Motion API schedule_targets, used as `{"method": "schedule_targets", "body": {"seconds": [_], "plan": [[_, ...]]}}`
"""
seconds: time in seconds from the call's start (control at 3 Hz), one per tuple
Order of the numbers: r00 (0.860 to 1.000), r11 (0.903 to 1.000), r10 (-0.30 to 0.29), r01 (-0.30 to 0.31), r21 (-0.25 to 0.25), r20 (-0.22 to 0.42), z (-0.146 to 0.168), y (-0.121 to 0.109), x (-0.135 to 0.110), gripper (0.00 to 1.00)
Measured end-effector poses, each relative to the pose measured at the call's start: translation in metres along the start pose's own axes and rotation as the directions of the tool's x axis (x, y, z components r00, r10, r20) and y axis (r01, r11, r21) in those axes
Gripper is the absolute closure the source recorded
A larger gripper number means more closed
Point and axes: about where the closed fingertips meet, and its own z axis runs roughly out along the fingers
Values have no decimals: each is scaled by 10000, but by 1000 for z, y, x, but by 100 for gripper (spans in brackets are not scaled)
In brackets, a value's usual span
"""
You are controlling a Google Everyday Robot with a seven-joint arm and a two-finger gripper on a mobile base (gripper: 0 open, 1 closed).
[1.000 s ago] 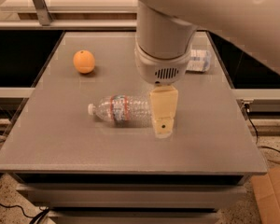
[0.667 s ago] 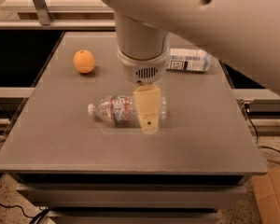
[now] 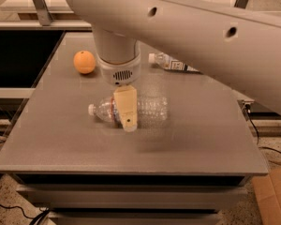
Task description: Place water bottle upright
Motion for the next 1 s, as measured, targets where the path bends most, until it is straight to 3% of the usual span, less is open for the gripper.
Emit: {"method": "schedule_targets", "body": {"seconds": [0.33, 0.67, 1.0], "plan": [[9989, 9991, 279, -267, -318, 389, 23, -9, -4, 0], [9968, 9975, 489, -455, -531, 639, 37, -14, -3, 13], [9956, 9971, 541, -497, -578, 764, 36, -18, -5, 35]]}}
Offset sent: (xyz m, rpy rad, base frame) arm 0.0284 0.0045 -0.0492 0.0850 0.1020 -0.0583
